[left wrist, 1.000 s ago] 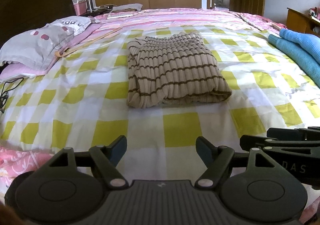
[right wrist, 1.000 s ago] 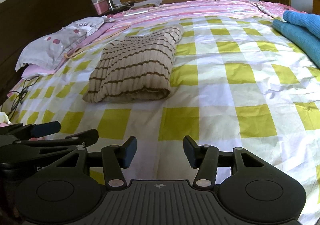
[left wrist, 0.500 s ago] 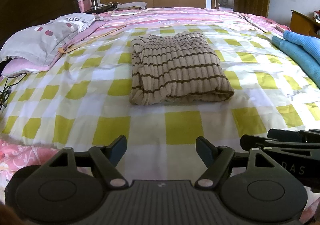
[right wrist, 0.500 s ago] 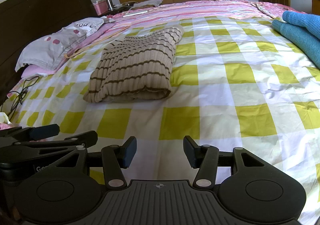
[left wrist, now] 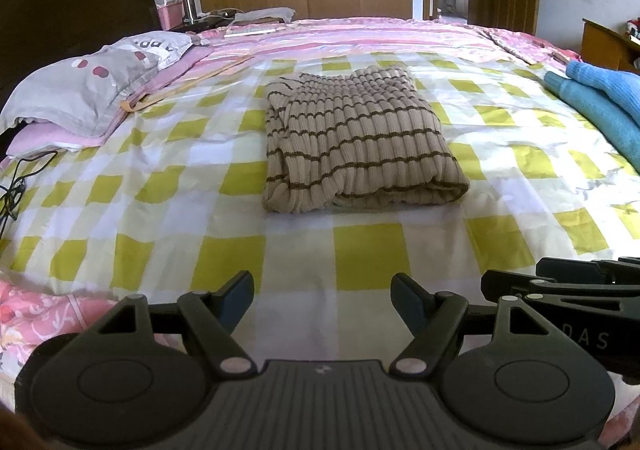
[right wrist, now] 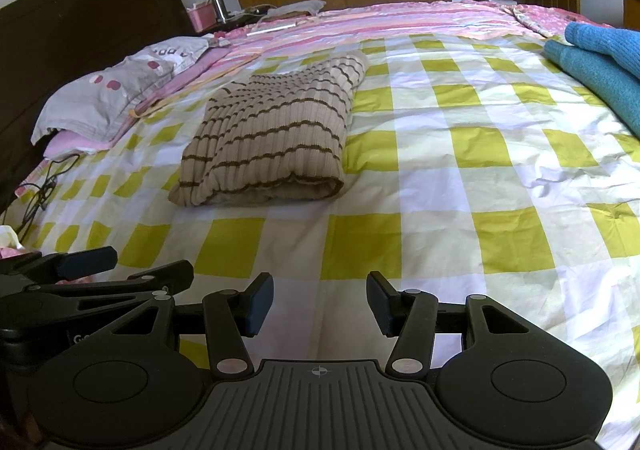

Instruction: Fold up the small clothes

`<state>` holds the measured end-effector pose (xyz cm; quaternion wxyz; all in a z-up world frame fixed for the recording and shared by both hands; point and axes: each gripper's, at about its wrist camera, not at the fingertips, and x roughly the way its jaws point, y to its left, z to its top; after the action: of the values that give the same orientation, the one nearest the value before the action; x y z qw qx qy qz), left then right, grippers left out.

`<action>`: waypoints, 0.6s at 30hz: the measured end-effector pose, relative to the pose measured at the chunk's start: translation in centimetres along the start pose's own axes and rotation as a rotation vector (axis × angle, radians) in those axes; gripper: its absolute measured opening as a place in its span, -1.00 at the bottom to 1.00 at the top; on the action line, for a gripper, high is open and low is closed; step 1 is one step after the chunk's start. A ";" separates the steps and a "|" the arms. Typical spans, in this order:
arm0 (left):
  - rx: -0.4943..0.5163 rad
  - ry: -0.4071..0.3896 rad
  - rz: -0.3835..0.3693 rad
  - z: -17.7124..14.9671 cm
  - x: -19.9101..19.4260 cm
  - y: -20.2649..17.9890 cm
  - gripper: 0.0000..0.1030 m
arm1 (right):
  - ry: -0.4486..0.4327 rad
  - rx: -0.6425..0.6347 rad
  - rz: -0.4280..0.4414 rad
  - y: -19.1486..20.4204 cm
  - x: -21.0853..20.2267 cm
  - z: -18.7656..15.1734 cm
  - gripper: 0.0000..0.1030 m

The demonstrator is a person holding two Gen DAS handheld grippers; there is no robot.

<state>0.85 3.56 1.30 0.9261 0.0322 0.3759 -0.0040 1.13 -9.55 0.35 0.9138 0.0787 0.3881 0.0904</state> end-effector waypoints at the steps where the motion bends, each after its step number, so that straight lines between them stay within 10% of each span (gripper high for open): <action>1: 0.000 0.001 0.000 0.0 0.0 0.0 0.54 | 0.000 0.000 0.000 0.0 0.0 0.0 0.00; 18: -0.007 0.014 -0.005 0.0 0.2 0.0 0.54 | 0.000 -0.001 -0.001 0.0 0.0 0.0 0.00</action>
<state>1.03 3.55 1.17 0.9235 0.0281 0.3826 -0.0050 1.11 -9.52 0.33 0.9139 0.0780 0.3880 0.0902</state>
